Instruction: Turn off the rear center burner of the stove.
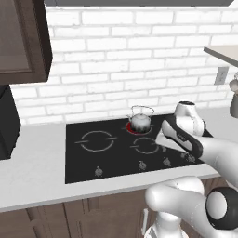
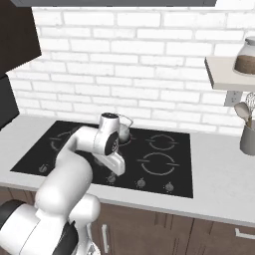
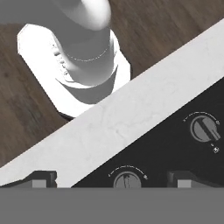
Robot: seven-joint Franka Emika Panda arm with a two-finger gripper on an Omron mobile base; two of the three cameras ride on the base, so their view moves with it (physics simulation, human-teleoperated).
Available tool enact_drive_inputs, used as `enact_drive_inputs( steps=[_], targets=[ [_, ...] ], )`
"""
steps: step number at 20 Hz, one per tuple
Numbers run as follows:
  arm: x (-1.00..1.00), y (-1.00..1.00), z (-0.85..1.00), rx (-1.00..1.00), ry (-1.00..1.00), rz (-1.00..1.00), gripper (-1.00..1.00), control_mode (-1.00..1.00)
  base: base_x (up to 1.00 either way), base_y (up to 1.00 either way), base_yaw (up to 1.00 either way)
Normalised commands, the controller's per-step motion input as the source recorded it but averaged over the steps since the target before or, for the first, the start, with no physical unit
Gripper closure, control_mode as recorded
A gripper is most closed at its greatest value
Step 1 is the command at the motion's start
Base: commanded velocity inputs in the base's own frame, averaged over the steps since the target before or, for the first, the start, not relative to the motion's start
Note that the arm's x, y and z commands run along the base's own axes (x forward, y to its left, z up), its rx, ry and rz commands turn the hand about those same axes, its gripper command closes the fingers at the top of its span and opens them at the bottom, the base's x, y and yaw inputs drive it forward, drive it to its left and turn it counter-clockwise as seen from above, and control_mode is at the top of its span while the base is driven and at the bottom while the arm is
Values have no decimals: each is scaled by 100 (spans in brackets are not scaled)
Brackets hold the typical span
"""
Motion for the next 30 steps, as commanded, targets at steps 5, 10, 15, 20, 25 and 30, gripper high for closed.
enact_drive_inputs(
  steps=[5, 10, 15, 20, 25, 30],
  targets=[
    [12, 0, -26, 0, 0, -2, -100, -100, 0, 0, 0],
    [23, 0, -34, 0, 0, 0, -100, -100, 0, 0, 0],
    [14, 0, -29, 0, 0, 0, -100, -100, 0, 0, 0],
    [11, 0, -22, 0, 0, 0, -100, -100, 0, 0, 0],
    [4, 0, -13, 0, 0, 0, -100, -100, 0, 0, 0],
    [1, 0, -4, 0, 0, 0, -100, -100, 0, 0, 0]
  ],
)
